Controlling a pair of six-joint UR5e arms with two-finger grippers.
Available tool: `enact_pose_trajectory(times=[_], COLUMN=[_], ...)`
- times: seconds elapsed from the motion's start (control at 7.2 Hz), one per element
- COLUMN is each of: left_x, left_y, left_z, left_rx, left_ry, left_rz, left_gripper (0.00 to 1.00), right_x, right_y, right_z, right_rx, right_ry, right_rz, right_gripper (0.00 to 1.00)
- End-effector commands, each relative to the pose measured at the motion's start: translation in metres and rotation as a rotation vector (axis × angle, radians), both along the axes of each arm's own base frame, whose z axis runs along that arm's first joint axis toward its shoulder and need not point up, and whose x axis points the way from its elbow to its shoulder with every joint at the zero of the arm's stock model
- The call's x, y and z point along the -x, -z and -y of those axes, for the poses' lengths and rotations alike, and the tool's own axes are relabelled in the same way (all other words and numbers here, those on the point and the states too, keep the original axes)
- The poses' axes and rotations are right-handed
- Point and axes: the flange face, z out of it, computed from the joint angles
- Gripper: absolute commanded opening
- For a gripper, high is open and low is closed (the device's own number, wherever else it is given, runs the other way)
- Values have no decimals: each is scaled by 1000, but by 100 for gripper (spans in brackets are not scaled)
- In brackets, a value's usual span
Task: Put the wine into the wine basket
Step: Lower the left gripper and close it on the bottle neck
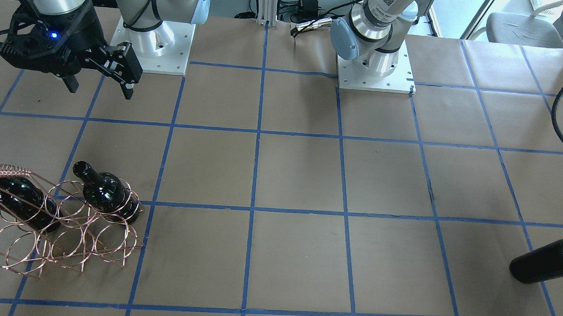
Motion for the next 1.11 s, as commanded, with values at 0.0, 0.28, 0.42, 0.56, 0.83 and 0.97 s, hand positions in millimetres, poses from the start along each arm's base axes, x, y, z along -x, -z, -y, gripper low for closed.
enact_pose_trajectory(times=[0.0,0.28,0.42,0.56,0.83,0.97], left_x=[-9,-11,-17,-19,-20,-20], left_y=[27,42,51,61,66,66], left_z=[17,29,36,40,42,42], left_rx=[33,68,91,89,88,90], left_ry=[5,10,52,54,55,54], left_rz=[-22,-50,-27,-29,-41,-40], left_gripper=[95,95,95,95,90,84], right_x=[0,0,0,0,0,0], right_y=[0,1,2,2,2,3], right_z=[0,1,1,1,2,2], right_rx=[-1,-3,-4,-4,-3,-4], right_ry=[0,0,0,-1,-1,-1], right_rz=[1,-1,1,-1,1,-1], right_gripper=[99,99,99,99,99,99])
